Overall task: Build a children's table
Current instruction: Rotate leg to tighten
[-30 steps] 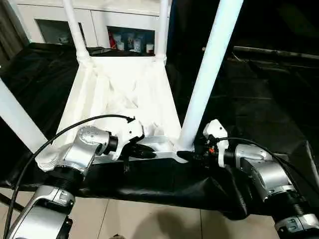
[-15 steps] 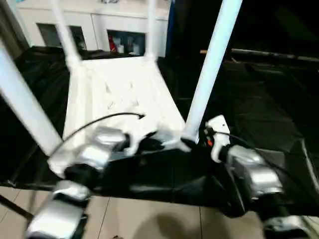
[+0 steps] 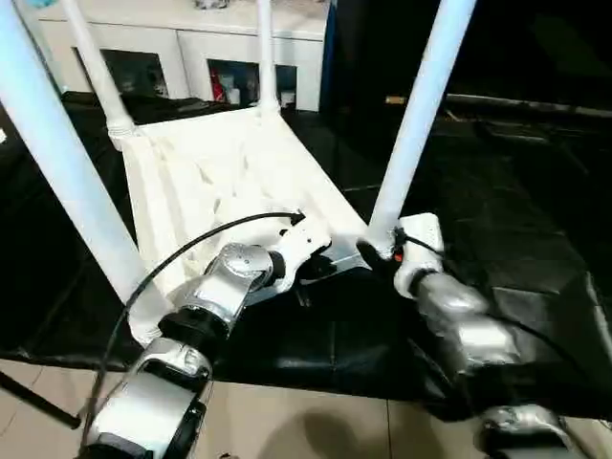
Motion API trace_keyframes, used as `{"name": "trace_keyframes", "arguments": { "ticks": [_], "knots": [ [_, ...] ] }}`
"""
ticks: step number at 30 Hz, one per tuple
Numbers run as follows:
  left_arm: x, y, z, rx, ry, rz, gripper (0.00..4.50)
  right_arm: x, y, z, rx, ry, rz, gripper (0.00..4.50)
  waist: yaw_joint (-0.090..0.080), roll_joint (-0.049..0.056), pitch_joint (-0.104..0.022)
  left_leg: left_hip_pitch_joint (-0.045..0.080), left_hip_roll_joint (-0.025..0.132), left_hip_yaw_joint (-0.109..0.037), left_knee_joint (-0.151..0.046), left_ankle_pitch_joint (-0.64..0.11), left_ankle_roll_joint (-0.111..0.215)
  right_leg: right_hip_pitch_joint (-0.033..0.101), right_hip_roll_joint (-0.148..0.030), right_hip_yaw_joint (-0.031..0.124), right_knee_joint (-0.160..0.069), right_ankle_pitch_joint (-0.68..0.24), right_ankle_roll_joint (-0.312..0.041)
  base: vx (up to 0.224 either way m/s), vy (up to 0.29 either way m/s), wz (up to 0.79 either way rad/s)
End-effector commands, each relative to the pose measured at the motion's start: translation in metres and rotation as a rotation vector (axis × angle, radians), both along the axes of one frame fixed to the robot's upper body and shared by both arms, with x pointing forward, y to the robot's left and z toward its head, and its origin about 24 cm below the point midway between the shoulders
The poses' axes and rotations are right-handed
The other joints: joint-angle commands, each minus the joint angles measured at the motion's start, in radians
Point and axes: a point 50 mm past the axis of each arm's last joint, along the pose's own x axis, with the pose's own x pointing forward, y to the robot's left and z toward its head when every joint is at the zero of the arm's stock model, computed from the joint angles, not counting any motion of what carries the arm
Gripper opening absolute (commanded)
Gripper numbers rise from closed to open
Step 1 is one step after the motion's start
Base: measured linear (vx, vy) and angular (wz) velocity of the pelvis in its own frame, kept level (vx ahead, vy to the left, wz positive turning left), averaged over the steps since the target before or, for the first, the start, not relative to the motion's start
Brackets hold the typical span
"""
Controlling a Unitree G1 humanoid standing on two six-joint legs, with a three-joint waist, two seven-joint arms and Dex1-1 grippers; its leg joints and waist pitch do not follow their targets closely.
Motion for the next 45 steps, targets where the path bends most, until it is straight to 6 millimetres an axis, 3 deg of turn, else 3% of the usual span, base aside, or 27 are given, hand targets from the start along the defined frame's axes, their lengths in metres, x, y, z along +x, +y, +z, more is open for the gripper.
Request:
{"name": "trace_keyframes", "arguments": {
  "ticks": [1, 3, 8, 12, 13, 17, 18, 21, 23, 33, 37, 40, 41, 42, 43, 45],
  "knots": [
    [-0.010, -0.006, -0.003, -0.074, 0.015, -0.087, 0.00, -0.008, 0.028, 0.013, 0.030, -0.047, 0.282, 3.70, 0.002, -0.015, -0.052, 0.007, 0.043, -0.022, -0.060, -0.165, 0.072, 0.035, -0.070, 0.041, -0.076, -0.107, -0.203, 0.000, 0.000, 0.00],
    [-0.014, 0.004, 0.000, -0.101, 0.041, -0.138, 0.00, -0.011, 0.013, 0.016, -0.019, -0.037, 0.355, 3.81, 0.005, -0.017, -0.051, 0.004, 0.044, -0.022, -0.058, -0.151, 0.081, 0.037, -0.069, 0.039, -0.072, -0.091, -0.215, 0.000, 0.000, 0.00],
    [-0.022, 0.020, 0.001, -0.108, 0.097, -0.230, 0.00, -0.013, -0.002, 0.021, -0.050, -0.035, 0.437, 3.88, 0.003, -0.011, -0.051, 0.008, 0.048, -0.022, -0.060, -0.175, 0.067, 0.033, -0.071, 0.039, -0.072, -0.125, -0.230, 0.000, 0.000, 0.00],
    [-0.029, 0.028, 0.001, -0.120, 0.141, -0.277, 0.00, -0.013, -0.004, 0.024, -0.051, -0.030, 0.480, 3.88, 0.009, -0.009, -0.052, 0.013, 0.051, -0.017, -0.058, -0.158, 0.070, 0.028, -0.067, 0.040, -0.067, -0.075, -0.249, 0.000, 0.000, 0.00],
    [-0.031, 0.030, 0.001, -0.120, 0.151, -0.282, 0.00, -0.015, -0.003, 0.023, -0.060, -0.022, 0.508, 3.88, 0.011, -0.010, -0.052, 0.008, 0.050, -0.018, -0.059, -0.149, 0.070, 0.032, -0.068, 0.038, -0.062, -0.060, -0.252, 0.000, 0.000, 0.00],
    [-0.032, 0.034, 0.000, -0.113, 0.153, -0.276, 0.00, -0.018, -0.001, 0.017, -0.094, 0.011, 0.556, 3.88, 0.010, -0.013, -0.050, 0.009, 0.048, -0.018, -0.059, -0.166, 0.063, 0.032, -0.070, 0.039, -0.068, -0.101, -0.242, 0.000, 0.000, 0.00],
    [-0.032, 0.034, 0.000, -0.111, 0.152, -0.274, 0.00, -0.019, -0.001, 0.016, -0.097, 0.015, 0.560, 3.62, 0.010, -0.013, -0.050, 0.009, 0.048, -0.018, -0.060, -0.167, 0.061, 0.032, -0.070, 0.039, -0.069, -0.108, -0.238, 0.000, 0.000, 0.00],
    [-0.031, 0.036, 0.000, -0.110, 0.148, -0.266, 0.00, -0.020, -0.002, 0.013, -0.120, 0.023, 0.579, 3.51, 0.011, -0.014, -0.051, 0.009, 0.049, -0.019, -0.060, -0.165, 0.056, 0.032, -0.072, 0.040, -0.069, -0.119, -0.231, 0.000, 0.000, 0.00],
    [-0.031, 0.037, 0.001, -0.110, 0.147, -0.262, 0.00, -0.021, -0.002, 0.012, -0.119, 0.025, 0.581, 3.18, 0.010, -0.013, -0.052, 0.009, 0.048, -0.018, -0.059, -0.155, 0.059, 0.032, -0.069, 0.040, -0.067, -0.097, -0.234, 0.000, 0.000, 0.00],
    [-0.031, 0.039, 0.001, -0.111, 0.145, -0.249, 0.00, -0.022, -0.003, 0.011, -0.080, 0.029, 0.570, 2.74, 0.010, -0.014, -0.052, 0.008, 0.047, -0.018, -0.058, -0.149, 0.065, 0.033, -0.069, 0.040, -0.066, -0.089, -0.237, 0.000, 0.000, 0.00],
    [-0.024, 0.033, -0.004, -0.086, 0.119, -0.152, 0.00, -0.016, 0.001, 0.003, -0.012, 0.064, 0.404, 2.74, 0.007, -0.012, -0.049, 0.009, 0.047, -0.019, -0.061, -0.162, 0.057, 0.029, -0.069, 0.040, -0.069, -0.113, -0.237, 0.000, 0.000, 0.00],
    [-0.017, 0.026, -0.009, -0.058, 0.095, -0.069, 0.00, -0.008, 0.003, -0.006, -0.029, 0.076, 0.234, 2.73, -0.001, -0.013, -0.045, 0.014, 0.045, -0.021, -0.067, -0.227, 0.015, 0.024, -0.071, 0.041, -0.084, -0.242, -0.210, 0.000, 0.000, 0.00],
    [-0.017, 0.026, -0.009, -0.058, 0.095, -0.069, 0.00, -0.008, 0.003, -0.006, -0.029, 0.076, 0.234, 2.73, -0.001, -0.013, -0.045, 0.014, 0.045, -0.021, -0.067, -0.227, 0.015, 0.024, -0.071, 0.041, -0.084, -0.242, -0.210, 0.000, 0.000, 0.00],
    [-0.012, 0.015, -0.012, -0.035, 0.077, 0.000, 0.00, -0.002, 0.009, -0.012, -0.022, 0.094, 0.080, 2.73, -0.002, -0.011, -0.044, 0.015, 0.045, -0.024, -0.068, -0.242, 0.007, 0.025, -0.074, 0.041, -0.088, -0.278, -0.197, 0.000, 0.000, 0.00],
    [-0.011, 0.013, -0.012, -0.031, 0.073, 0.014, 0.00, -0.001, 0.010, -0.013, -0.019, 0.099, 0.049, 2.73, -0.007, -0.011, -0.041, 0.018, 0.045, -0.022, -0.071, -0.261, -0.005, 0.017, -0.071, 0.043, -0.093, -0.312, -0.185, 0.000, 0.000, 0.00],
    [-0.008, 0.003, -0.014, -0.012, 0.074, 0.055, 0.00, 0.001, 0.016, -0.015, -0.019, 0.101, -0.017, 2.73, -0.009, -0.014, -0.042, 0.017, 0.044, -0.028, -0.073, -0.278, -0.018, 0.021, -0.075, 0.042, -0.096, -0.363, -0.167, 0.000, 0.000, 0.00]
  ]
}}
